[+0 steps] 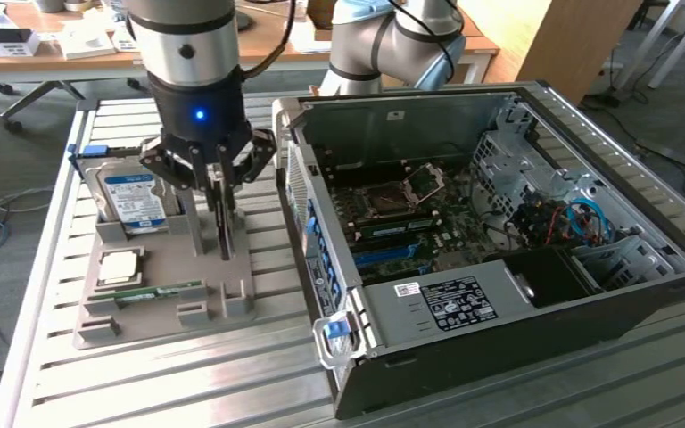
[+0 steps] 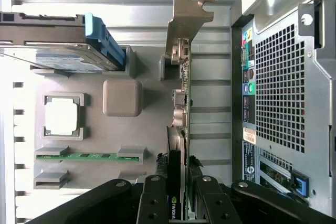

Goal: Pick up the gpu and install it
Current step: 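Pick up the gpu and move the gpu toward the slot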

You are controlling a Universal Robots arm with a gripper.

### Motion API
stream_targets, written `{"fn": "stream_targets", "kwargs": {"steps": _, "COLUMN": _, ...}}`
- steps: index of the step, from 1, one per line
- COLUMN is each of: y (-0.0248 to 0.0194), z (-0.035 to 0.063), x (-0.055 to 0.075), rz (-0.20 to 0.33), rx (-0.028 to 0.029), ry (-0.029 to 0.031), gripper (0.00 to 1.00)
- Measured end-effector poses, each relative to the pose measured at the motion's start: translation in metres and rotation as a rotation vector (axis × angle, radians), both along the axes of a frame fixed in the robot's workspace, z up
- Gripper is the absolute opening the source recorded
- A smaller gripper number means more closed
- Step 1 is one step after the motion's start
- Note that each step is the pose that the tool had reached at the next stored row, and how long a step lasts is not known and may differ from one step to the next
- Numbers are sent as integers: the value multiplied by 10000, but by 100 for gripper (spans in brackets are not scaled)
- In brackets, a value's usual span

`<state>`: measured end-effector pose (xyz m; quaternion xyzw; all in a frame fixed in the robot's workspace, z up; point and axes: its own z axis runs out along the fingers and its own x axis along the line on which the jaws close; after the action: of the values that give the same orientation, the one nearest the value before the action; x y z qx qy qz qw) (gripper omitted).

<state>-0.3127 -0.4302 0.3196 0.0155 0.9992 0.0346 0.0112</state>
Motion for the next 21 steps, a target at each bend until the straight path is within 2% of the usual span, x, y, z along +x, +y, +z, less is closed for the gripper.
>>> {"fn": "stream_targets", "kwargs": {"steps": 21, "y": 1, "z": 776, "x": 0, "rz": 0, "rx": -5, "ry": -11, "gripper": 26}}
